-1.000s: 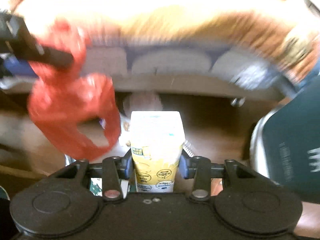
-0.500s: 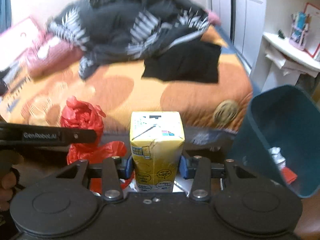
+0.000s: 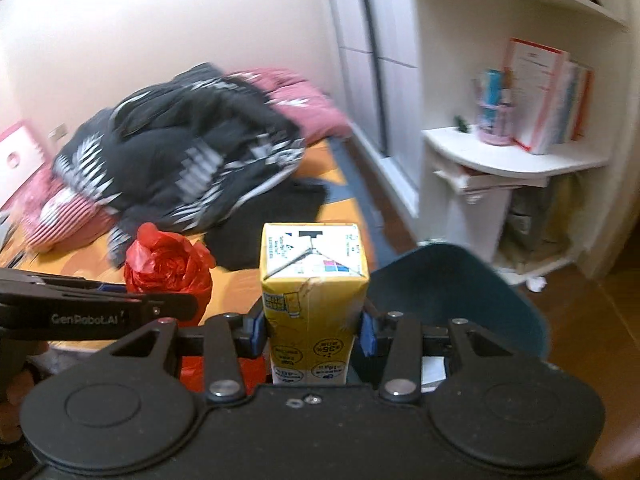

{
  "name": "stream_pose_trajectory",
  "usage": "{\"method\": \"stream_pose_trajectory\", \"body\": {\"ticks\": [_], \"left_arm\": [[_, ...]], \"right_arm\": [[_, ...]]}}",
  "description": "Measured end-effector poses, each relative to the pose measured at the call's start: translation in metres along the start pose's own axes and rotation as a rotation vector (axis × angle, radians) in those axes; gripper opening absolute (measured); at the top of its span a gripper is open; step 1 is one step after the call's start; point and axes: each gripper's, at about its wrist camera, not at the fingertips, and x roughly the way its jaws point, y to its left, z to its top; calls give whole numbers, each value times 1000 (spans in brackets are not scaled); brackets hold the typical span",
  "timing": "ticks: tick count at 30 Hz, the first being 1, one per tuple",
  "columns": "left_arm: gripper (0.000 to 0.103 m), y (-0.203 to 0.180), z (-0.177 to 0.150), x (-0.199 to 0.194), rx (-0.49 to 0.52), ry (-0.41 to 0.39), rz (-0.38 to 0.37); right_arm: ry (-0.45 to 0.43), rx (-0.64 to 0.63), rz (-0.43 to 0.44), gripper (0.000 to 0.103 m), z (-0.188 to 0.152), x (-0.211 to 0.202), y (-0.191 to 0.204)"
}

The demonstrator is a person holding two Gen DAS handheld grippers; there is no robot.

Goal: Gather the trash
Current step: 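Carry the red bag and juice box in both tools over the teal bin, then open both tools to drop the red bag and juice box into the bin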

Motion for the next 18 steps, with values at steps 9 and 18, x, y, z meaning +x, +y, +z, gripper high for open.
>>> {"method": "stream_pose_trajectory", "body": {"ticks": [9,18], "left_arm": [[44,-68,26,62,66,52,-88],[44,-117,35,126,154,125,-106]], "right_arm": [[20,70,-123,43,-7,9,-76],[115,166,-166,43,-21,41,-121]]}}
